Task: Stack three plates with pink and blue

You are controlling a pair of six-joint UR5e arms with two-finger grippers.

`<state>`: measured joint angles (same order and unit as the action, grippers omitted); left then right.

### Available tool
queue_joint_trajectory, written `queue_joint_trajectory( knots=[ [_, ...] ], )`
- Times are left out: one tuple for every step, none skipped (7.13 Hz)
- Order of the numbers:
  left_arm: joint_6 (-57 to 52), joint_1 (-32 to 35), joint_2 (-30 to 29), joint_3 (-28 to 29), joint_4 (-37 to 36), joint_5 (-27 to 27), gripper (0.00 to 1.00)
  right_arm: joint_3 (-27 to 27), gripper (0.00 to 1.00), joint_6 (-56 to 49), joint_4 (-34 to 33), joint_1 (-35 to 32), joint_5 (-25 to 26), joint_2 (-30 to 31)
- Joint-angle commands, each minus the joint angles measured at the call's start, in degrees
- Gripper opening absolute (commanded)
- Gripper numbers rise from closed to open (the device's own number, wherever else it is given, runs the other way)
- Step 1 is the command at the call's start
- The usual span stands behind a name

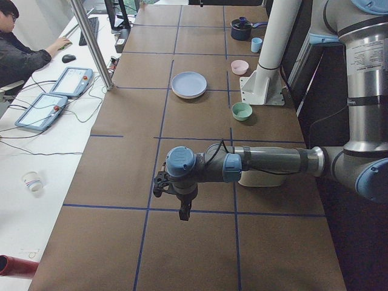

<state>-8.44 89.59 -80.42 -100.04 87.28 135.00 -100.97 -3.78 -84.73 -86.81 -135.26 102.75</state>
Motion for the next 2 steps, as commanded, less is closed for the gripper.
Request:
queue_joint_trajectory(
  knots=[
    [0.00,-0.03,0.00,-0.06,0.00,0.00,1.00,-0.01,1.00,0.00,0.00,0.14,0.00,-0.09],
    [0.00,-0.03,0.00,-0.15,0.00,0.00,1.00,0.07,1.00,0.00,0.00,0.15,0.00,-0.09]
  ],
)
